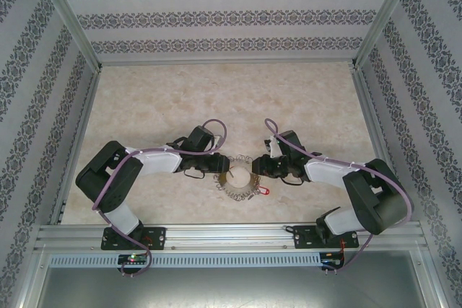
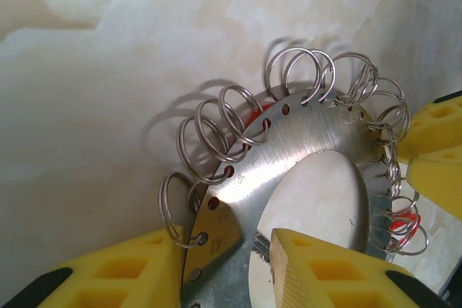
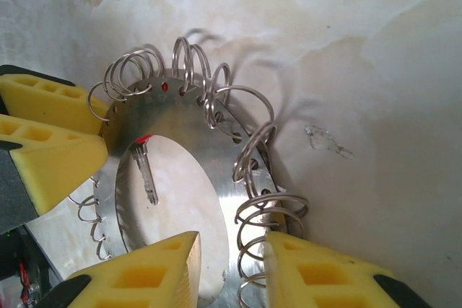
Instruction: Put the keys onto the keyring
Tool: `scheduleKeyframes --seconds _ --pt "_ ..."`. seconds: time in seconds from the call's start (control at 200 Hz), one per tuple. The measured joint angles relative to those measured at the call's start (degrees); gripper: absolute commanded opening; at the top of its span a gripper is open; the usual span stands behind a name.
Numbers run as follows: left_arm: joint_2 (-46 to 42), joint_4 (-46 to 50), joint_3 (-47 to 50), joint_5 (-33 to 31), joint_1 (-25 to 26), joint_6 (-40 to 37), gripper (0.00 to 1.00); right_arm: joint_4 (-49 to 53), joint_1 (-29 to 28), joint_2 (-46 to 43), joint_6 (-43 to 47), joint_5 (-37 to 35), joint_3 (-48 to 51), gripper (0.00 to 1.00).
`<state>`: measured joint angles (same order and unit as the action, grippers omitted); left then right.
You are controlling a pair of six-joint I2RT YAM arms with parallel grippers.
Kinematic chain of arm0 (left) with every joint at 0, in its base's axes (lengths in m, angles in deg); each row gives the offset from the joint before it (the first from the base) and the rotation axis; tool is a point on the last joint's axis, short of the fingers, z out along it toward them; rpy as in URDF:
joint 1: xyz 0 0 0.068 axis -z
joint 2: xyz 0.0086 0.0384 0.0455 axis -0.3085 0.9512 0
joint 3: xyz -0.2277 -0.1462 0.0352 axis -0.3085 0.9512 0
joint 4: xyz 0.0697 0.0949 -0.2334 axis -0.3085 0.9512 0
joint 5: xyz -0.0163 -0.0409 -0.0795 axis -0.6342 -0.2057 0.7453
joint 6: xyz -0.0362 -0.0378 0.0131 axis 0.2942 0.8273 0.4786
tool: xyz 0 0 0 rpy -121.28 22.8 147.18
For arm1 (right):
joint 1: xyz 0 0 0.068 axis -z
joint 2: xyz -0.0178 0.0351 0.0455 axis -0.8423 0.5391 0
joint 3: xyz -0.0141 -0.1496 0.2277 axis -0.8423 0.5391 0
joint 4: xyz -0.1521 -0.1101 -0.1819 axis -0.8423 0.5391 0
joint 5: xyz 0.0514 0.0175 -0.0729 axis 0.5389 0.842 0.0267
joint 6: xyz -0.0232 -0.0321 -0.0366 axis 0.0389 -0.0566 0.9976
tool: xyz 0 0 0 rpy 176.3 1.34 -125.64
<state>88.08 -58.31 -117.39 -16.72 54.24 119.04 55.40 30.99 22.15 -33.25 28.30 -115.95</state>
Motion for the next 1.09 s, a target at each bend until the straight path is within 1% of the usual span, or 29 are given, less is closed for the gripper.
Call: scheduleKeyframes --seconds 0.27,0.38,0.435,0.634,0.699,0.829,0.929,1.094 --pt "-0.57 0.00 0.00 -0.02 0.00 0.00 0.36 -0.04 -0.02 -0.57 -0.92 -0.04 0.00 0.31" --pt "-1.62 0.02 0.00 -0.57 0.00 0.02 0.36 1.99 -0.02 -3.39 -0.85 -1.90 0.00 0.35" --pt "-2.01 0.04 0.00 -0.90 0.00 0.02 0.35 3.34 -0.02 -4.61 -0.83 -3.23 0.00 0.35" --pt "-2.27 0.28 0.02 -1.97 0.00 0.00 0.36 7.26 0.00 -6.73 -0.87 -7.54 0.48 0.36" --pt "-2.27 0.42 0.02 -2.16 0.00 -0.02 0.40 8.35 0.00 -6.71 -0.85 -8.13 0.50 0.36" --pt "-2.27 1.20 0.02 -2.43 0.00 0.00 0.40 8.87 -0.11 -6.23 -0.87 -7.85 1.05 0.34" --pt "-2.27 1.42 0.02 -2.32 0.00 0.00 0.41 8.22 -0.81 -4.13 -0.83 -6.38 1.18 0.33" --pt "-1.20 1.42 0.00 -0.57 0.00 0.00 0.41 7.67 -1.11 -1.73 -0.66 -5.46 -0.07 0.29"
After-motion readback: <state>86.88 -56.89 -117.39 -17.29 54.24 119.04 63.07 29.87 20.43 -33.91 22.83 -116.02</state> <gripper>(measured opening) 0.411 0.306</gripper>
